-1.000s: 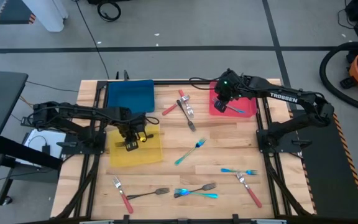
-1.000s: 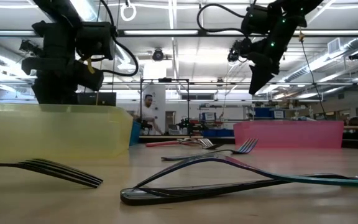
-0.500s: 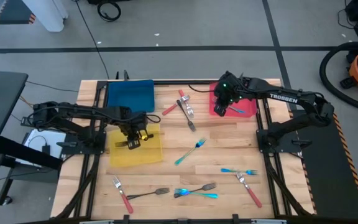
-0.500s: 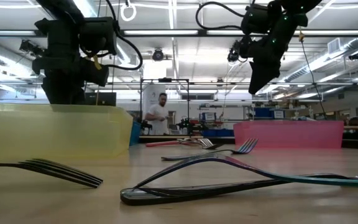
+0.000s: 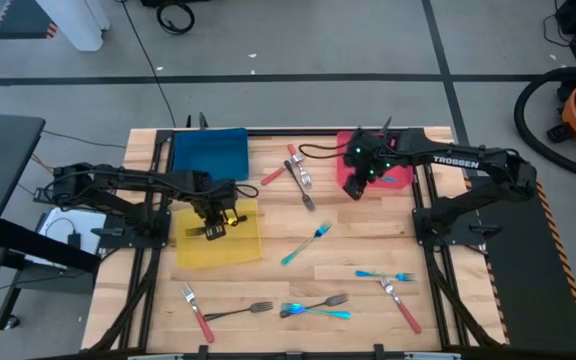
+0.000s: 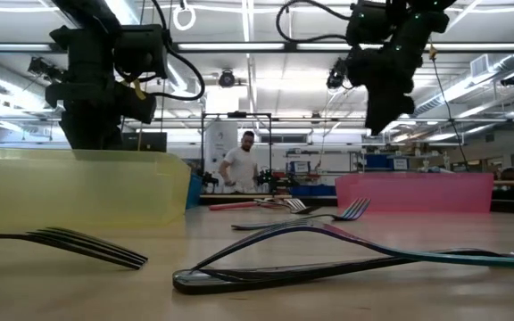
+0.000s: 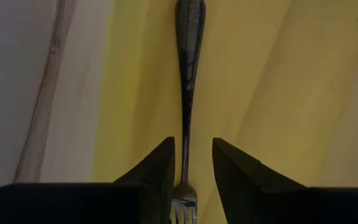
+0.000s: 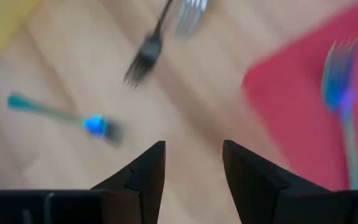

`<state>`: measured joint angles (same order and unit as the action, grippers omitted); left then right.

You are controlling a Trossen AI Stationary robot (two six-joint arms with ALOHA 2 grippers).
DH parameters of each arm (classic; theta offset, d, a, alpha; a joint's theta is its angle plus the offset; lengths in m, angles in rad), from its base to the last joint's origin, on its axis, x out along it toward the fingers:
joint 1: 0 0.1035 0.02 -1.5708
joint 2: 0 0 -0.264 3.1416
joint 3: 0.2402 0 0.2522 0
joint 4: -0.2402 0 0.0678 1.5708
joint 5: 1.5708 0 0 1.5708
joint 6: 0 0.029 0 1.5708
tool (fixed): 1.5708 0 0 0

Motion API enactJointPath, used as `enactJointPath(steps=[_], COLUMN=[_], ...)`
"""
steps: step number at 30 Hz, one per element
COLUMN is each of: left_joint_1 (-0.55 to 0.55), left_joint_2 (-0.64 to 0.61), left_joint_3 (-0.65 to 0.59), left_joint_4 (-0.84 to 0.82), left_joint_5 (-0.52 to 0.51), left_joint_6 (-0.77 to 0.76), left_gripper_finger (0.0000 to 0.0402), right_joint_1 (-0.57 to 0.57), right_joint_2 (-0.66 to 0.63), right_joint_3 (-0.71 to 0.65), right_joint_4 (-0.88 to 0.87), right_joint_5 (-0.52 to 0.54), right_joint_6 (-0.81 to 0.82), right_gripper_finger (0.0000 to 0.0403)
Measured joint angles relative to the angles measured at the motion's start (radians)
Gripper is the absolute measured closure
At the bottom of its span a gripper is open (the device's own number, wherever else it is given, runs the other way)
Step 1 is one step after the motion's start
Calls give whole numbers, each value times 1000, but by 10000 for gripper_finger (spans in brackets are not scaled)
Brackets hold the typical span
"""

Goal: Sort silverware by color (type)
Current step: Put the bottom right pink fork into the blue bin

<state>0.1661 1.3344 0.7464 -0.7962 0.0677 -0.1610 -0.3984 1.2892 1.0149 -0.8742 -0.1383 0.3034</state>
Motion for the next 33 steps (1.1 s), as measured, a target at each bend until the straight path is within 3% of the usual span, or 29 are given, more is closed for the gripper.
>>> enactJointPath(steps=[3, 9, 16, 33], left_joint_1=[0, 0, 0, 0], left_joint_2=[0, 0, 0, 0], left_joint_3=[0, 0, 0, 1], left_joint_4=[0, 1, 1, 1], left_joint_5=[0, 0, 0, 0], left_joint_6=[0, 0, 0, 0], left_gripper_finger=[294, 294, 294, 294], right_joint_1=[42, 178, 384, 977], right_joint_2=[0, 0, 0, 0], right_joint_3=[0, 0, 0, 0], right_joint_4=[-111, -243, -259, -256], right_joint_5=[-19, 40, 95, 180], right_joint_6=[65, 212, 419, 1091], right_gripper_finger=[235, 235, 235, 235])
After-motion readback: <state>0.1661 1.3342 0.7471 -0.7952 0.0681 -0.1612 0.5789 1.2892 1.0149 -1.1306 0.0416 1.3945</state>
